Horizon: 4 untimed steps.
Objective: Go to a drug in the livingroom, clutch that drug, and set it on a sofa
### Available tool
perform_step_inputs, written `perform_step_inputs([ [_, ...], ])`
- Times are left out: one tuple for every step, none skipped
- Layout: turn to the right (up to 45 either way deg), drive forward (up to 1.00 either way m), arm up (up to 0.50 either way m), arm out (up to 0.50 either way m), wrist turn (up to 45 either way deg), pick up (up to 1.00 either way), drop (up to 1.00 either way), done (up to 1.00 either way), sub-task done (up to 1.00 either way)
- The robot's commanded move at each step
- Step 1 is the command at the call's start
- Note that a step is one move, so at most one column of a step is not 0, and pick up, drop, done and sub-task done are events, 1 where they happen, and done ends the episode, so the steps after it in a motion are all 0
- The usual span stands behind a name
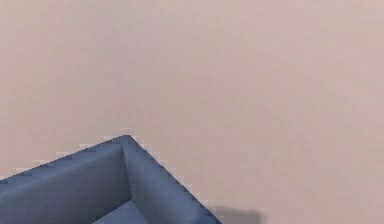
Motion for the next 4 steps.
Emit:
perform_step_inputs([
  [0.0,0.00,0.00,0.20,0.0,0.00,0.00,0.00,0.00],
  [0.0,0.00,0.00,0.00,45.0,0.00,0.00,0.00,0.00],
  [0.0,0.00,0.00,0.00,45.0,0.00,0.00,0.00,0.00],
  [0.0,0.00,0.00,0.00,45.0,0.00,0.00,0.00,0.00],
])
